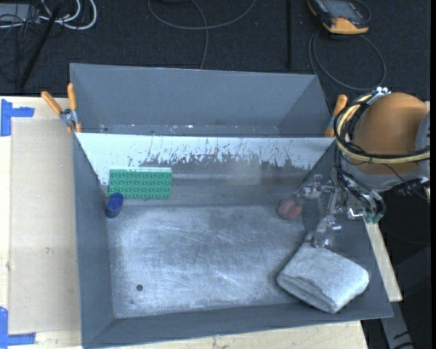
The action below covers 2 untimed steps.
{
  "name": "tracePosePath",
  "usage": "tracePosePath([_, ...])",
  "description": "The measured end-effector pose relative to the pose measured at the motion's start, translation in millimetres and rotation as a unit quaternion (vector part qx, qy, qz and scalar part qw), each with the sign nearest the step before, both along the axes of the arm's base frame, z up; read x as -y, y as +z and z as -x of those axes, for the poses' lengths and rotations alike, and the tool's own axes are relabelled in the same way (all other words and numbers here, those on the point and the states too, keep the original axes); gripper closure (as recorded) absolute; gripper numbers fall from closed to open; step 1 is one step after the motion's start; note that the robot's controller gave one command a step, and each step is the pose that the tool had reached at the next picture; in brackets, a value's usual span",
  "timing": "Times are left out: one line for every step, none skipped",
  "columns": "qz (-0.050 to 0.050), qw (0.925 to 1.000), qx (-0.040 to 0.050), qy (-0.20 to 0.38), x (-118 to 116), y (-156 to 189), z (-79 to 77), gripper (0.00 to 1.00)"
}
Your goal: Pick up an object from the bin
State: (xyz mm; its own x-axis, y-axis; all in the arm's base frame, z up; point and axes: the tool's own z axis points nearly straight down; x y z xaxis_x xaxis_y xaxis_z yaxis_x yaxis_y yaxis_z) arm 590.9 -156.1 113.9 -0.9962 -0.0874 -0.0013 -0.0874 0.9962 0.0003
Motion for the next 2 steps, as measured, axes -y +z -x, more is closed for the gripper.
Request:
tracePosePath([0.001, 0.9999, 0.0097, 0.013, -2.4, -24.3, -29.8, 0.00])
tracePosePath([0.000, 0.9874, 0.0010, -0.158, -1.8, -6.0, -15.9, 0.00])
